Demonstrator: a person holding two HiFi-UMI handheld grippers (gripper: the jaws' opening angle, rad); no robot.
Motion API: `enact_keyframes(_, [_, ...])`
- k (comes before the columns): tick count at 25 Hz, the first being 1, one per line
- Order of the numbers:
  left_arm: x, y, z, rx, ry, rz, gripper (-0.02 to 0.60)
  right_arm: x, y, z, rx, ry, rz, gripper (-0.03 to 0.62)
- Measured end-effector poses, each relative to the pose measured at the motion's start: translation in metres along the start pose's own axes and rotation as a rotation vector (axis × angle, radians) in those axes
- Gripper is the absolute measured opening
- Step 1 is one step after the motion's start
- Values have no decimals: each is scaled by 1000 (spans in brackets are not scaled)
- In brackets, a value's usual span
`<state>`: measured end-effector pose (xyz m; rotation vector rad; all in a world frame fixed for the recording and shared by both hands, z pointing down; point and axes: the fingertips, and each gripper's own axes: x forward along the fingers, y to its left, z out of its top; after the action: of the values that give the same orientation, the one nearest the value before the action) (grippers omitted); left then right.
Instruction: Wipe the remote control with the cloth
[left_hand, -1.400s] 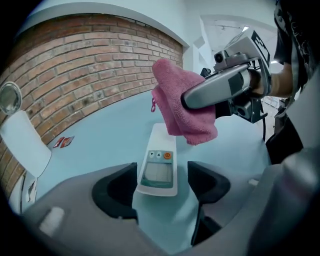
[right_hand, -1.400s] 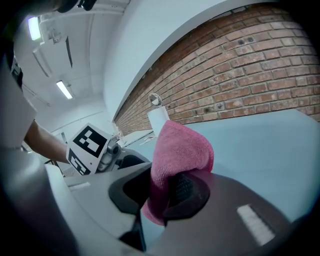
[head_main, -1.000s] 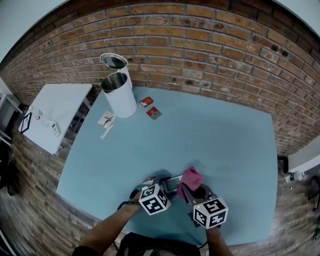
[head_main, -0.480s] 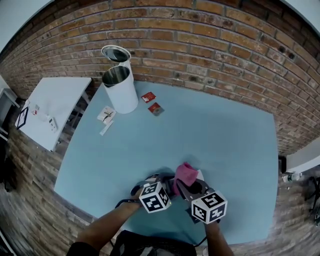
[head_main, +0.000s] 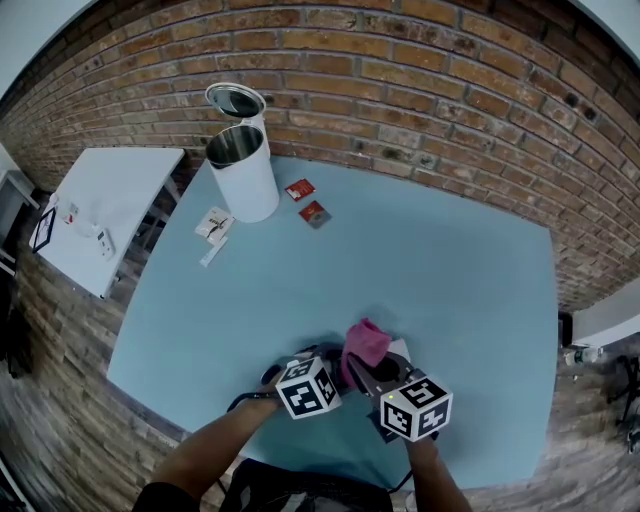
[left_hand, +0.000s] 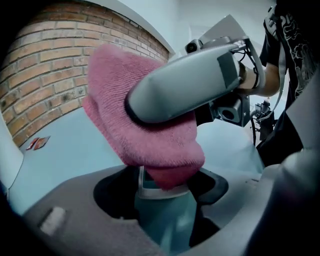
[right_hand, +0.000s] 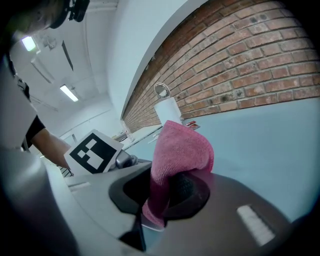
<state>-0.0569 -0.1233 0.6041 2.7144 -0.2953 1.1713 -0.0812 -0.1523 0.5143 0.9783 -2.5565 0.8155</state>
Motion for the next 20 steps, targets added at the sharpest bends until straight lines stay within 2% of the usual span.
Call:
enact_keyframes(3, [-1, 0, -2, 23, 26, -18, 293, 13, 11, -1, -19, 15, 28, 64])
enact_keyframes(9, [-4, -1, -6, 102, 84, -93, 293, 26, 19, -7, -25, 19, 32, 64])
enact_keyframes(20, [-2, 0, -8, 99, 149, -97, 293, 11, -2, -17, 6, 20, 3, 64])
